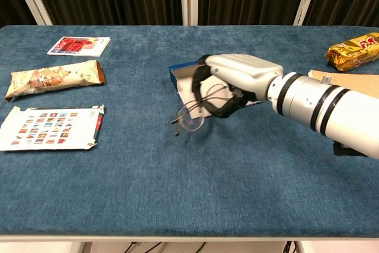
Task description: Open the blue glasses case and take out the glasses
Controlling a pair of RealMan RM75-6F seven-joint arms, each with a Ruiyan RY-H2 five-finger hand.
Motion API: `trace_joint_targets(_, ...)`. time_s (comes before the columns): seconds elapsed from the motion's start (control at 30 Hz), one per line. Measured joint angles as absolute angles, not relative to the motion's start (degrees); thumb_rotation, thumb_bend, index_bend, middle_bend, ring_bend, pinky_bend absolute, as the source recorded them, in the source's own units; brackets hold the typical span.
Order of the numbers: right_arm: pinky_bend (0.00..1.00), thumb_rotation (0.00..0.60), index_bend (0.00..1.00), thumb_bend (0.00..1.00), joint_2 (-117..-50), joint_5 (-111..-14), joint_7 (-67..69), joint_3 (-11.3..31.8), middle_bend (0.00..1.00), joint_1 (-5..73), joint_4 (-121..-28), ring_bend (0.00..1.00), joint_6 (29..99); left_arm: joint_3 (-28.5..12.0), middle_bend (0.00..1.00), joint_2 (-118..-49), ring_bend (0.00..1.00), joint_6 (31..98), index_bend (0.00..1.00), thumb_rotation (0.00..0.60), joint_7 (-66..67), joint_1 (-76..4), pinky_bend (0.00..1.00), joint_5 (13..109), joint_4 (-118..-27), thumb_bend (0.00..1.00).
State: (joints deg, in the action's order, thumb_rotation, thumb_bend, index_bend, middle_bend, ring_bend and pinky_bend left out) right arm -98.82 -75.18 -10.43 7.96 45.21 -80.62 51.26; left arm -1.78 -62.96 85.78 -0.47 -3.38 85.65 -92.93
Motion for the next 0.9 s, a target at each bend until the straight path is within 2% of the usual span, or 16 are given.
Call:
trace_joint_targets(0.07,0.00,0.600,0.68,0.44,-98.8,-77.0,-10.4,7.7,0.28,46.9,-81.2,0.00,49.8,-1.8,0.44,-63.0,0.21,85.8,0.45,0.600,-0.5,-3.4,0.24,85.6,-92.9,0.57)
trace_joint_targets(0.13,0.00,0.600,0.59,0.40,-99.3,-77.9,-11.2,7.6,0.25,48.6,-81.1,0.00,48.4,-1.8,0.44,-63.0,0.21,85.8,0.45,0.600,-0.5,-3.4,0.24,85.6,-92.9,0.57)
trace_joint_targets(0.17,0.00,0.600,0.52,0.39,-99.8,-78.3,-12.1,7.6,0.23,49.6,-80.9,0.00,47.6,-1.8,0.44,-63.0,0.21,85.8,0.45,0.600,-0.6,-3.4,0.24,85.6,-92.8,0.57)
trace_joint_targets(0.27,0.00,0.600,0.14,0.38,-100.8,-78.6,-15.0,7.5,0.12,51.0,-80.6,0.00,46.3,-1.8,0.44,-63.0,0.21,85.8,0.45,0.600,-0.7,-3.4,0.24,85.6,-92.8,0.57)
trace_joint_targets(0.33,0.00,0.600,0.02,0.37,-101.1,-78.5,-17.2,7.4,0.06,51.3,-80.6,0.00,46.1,-1.8,0.44,-63.0,0.21,85.8,0.45,0.600,-0.9,-3.4,0.24,85.6,-92.7,0.57)
trace_joint_targets(0.47,0.00,0.600,0.00,0.37,-100.1,-77.6,-20.1,7.3,0.02,50.2,-82.2,0.00,48.4,-1.8,0.44,-63.0,0.21,85.8,0.45,0.600,-1.1,-3.4,0.24,85.8,-92.6,0.57)
trace_joint_targets(0.53,0.00,0.600,0.00,0.42,-98.5,-77.1,-20.5,7.1,0.04,48.8,-83.8,0.00,50.5,-1.8,0.44,-63.0,0.21,85.8,0.45,0.600,-1.1,-3.4,0.24,85.8,-92.6,0.57)
trace_joint_targets(0.63,0.00,0.600,0.00,0.45,-94.0,-76.2,-21.2,6.7,0.05,45.7,-87.6,0.00,54.6,-1.8,0.44,-63.0,0.21,85.8,0.45,0.600,-0.9,-3.4,0.24,85.8,-92.6,0.57)
trace_joint_targets(0.9,0.00,0.600,0.00,0.40,-79.4,-76.6,-20.3,3.2,0.06,32.5,-98.5,0.00,70.8,-1.8,0.44,-63.1,0.21,85.9,0.45,0.600,-0.2,-3.4,0.24,85.8,-92.8,0.57)
